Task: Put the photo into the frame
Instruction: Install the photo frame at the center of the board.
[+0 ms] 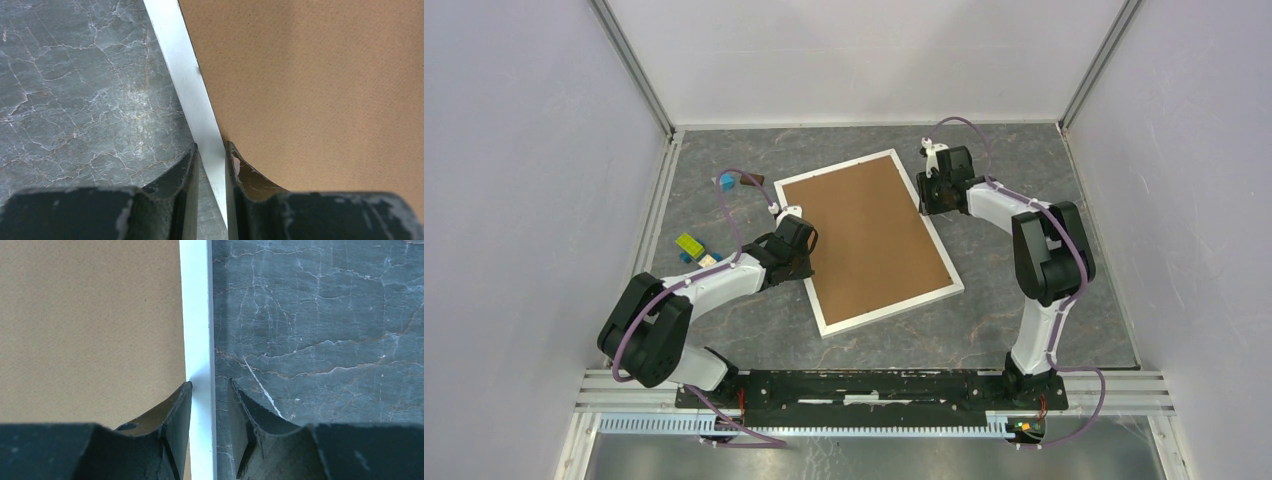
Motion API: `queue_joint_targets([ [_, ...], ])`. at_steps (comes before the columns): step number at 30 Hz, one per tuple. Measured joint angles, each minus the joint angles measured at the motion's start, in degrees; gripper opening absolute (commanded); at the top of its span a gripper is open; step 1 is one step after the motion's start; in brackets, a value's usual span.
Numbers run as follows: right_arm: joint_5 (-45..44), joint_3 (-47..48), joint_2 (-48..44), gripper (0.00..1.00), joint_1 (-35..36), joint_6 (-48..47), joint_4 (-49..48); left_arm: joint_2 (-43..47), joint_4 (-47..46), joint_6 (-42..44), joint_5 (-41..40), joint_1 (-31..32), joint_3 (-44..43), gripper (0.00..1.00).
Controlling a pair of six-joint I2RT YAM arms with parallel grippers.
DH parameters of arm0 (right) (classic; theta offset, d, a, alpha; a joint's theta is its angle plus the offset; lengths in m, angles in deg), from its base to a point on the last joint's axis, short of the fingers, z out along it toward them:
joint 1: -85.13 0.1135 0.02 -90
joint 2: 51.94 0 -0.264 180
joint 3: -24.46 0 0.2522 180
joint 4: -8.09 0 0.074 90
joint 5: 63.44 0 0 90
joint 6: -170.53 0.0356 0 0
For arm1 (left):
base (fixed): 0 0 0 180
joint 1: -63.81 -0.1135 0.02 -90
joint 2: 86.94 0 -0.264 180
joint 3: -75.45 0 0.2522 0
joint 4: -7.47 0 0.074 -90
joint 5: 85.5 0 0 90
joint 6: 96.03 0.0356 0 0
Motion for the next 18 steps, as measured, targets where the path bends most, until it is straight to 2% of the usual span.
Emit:
queue_joint_targets([
  [18,-8.17,4.63,2.21,0.42,3.96,-4.59,5.86,0.02,-0.02,0.00,0.07,-0.07,0.00,0.02],
])
